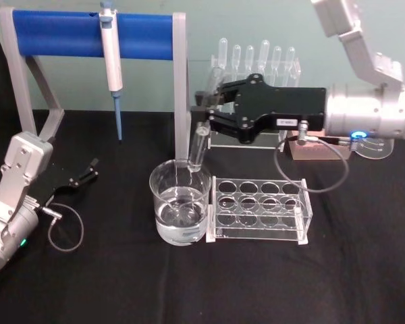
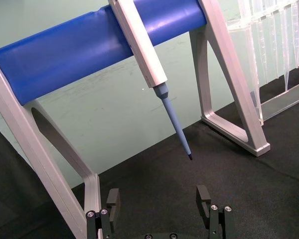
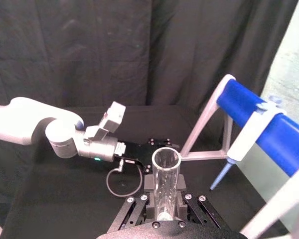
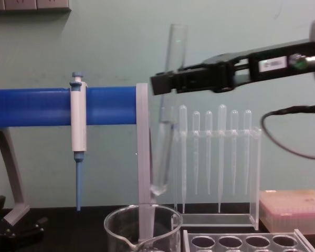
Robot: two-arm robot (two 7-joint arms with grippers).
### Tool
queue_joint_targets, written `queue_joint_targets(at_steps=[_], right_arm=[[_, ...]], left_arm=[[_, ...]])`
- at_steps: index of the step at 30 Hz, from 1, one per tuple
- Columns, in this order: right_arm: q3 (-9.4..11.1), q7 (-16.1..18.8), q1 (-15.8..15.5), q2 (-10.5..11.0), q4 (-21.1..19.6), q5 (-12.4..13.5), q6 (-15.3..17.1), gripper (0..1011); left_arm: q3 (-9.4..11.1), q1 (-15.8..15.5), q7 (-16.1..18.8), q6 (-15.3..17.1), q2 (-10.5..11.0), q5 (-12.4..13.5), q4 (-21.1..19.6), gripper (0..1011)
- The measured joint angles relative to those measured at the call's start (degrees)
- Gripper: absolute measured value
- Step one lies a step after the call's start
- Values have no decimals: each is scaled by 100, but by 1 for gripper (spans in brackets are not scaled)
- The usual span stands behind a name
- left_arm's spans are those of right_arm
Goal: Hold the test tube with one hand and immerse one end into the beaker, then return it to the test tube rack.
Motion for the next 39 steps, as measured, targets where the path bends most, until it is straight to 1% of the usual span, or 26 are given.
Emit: queue_joint_targets(at_steps=[2,3,6,9,13,22,30,39], right_arm=[[-109,6,74,-127,114,-20,1,241],[-109,6,74,-127,114,-20,1,241],[-247,-2,119,-259,262,-98,-35,241],[-307,-12,123,-320,343,-151,-86,241],[-409,-76,95,-413,503,-314,-207,241],[-461,-159,-112,-557,756,-539,-481,241],[-508,-249,-336,-689,1012,-811,-729,241],[-490,-340,-499,-832,1289,-1006,-932,241]], left_arm=[[0,0,0,0,0,0,0,1000],[0,0,0,0,0,0,0,1000],[0,0,0,0,0,0,0,1000],[0,0,0,0,0,0,0,1000],[0,0,0,0,0,0,0,1000],[0,0,0,0,0,0,0,1000],[0,0,0,0,0,0,0,1000],[0,0,0,0,0,0,0,1000]])
